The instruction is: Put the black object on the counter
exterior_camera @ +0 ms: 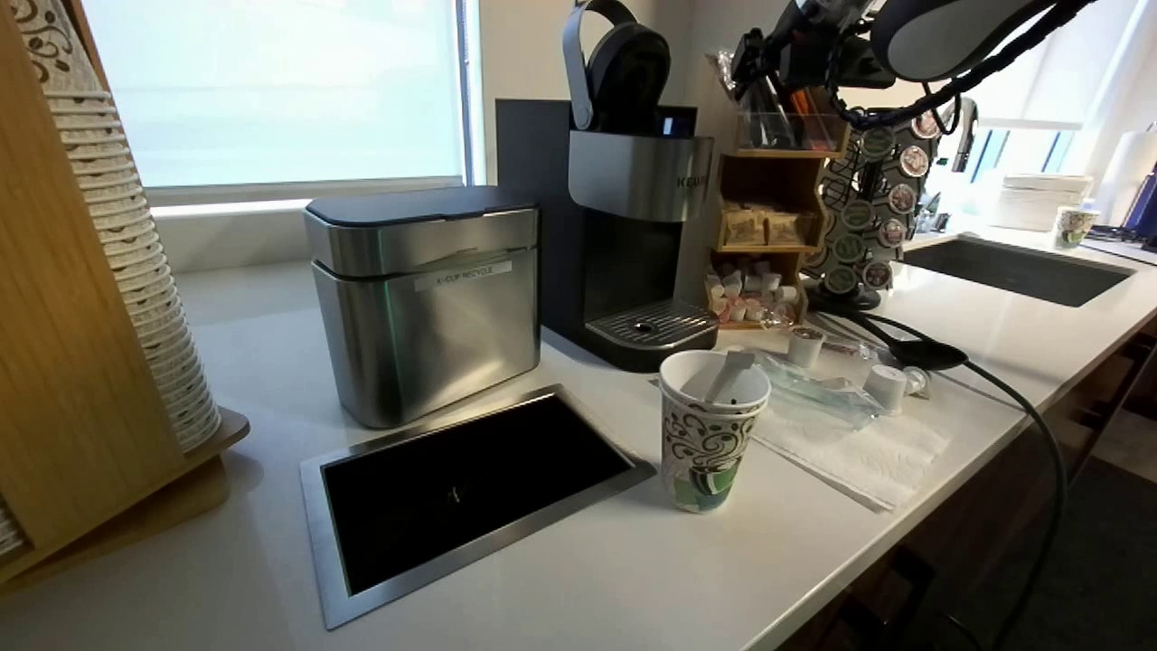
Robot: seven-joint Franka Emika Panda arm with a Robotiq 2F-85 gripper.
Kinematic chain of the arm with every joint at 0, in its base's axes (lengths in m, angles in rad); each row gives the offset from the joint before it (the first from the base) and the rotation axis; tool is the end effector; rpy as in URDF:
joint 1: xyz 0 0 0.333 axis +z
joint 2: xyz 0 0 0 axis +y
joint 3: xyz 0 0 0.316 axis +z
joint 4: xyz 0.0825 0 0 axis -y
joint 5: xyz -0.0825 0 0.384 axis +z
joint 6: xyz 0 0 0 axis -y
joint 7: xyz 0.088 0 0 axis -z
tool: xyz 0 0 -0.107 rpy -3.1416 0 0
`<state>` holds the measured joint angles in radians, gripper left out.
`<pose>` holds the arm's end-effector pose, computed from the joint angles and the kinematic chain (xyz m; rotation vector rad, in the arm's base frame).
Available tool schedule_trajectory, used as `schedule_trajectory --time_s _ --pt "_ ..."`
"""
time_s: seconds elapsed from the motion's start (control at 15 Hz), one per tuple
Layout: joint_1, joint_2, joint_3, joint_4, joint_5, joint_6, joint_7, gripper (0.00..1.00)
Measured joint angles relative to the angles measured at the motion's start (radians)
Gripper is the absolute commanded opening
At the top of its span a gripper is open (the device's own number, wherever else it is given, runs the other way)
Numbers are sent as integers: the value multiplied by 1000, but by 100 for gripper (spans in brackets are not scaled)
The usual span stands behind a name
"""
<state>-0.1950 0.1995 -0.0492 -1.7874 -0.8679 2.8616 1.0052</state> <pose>0.6499 -0.1161 0.5275 2.4926 -0.6465 1.3447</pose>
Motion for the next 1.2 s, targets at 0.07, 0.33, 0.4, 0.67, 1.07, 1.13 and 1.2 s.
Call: schedule_trajectory --time_s 0.07,0.33,0.4,0.67,1.07,1.13,1.2 --pt "0 0 0 0 0 0 0 34" --pt "3 -5 0 1 -6 0 0 8" --pt "5 -8 0 1 -9 0 0 7" --pt "17 -30 0 0 -26 -8 0 6" --pt "32 -65 0 -3 -50 -84 0 6" --pt "33 -75 0 -7 -58 -91 0 6" --pt "33 -88 -1 -10 -73 -98 5 6"
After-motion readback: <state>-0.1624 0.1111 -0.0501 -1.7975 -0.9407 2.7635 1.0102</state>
